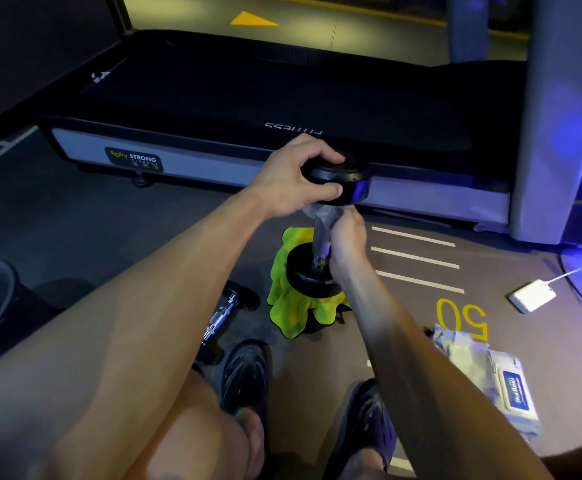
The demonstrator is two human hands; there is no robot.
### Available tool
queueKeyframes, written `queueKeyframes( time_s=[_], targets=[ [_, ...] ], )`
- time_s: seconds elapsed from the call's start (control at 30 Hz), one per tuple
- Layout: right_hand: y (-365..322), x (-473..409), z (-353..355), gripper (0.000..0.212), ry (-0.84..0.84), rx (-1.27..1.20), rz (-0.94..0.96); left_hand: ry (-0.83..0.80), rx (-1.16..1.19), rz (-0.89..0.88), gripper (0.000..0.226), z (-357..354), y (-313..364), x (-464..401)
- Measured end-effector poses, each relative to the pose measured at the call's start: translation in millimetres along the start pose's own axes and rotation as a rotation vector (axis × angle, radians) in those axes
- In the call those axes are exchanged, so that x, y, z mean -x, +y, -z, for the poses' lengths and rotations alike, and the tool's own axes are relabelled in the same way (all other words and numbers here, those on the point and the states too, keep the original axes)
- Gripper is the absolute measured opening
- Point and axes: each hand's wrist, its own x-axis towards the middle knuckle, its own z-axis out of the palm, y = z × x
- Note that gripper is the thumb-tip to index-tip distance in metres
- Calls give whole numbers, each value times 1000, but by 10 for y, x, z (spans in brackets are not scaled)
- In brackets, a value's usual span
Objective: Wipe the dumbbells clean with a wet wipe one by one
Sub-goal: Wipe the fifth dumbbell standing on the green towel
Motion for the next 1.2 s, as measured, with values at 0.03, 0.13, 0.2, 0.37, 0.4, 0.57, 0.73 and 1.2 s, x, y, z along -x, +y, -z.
queueKeyframes(
  time_s=[0.03,0.13,0.2,0.37,0.4,0.57,0.73,1.2],
  targets=[
    [94,8,60,33,-17,146,32,-2,4,6,40,6,-1,5],
    [267,11,307,49,-82,538,119,-6,12,24,38,23,-14,21],
    [149,-63,311,45,-111,555,38,-7,17,25,39,21,-14,26],
    [-2,-144,45,25,-14,154,-85,-15,33,22,40,-8,-2,28],
    [41,-105,54,26,-34,225,-61,-20,37,26,41,-2,-3,27],
    [313,29,426,34,-199,698,300,-6,72,73,38,27,-10,26],
    [513,19,614,19,-390,918,399,11,85,105,40,-17,1,-2],
    [592,-80,461,19,-337,776,327,44,-6,117,46,33,-43,-31]
  ],
)
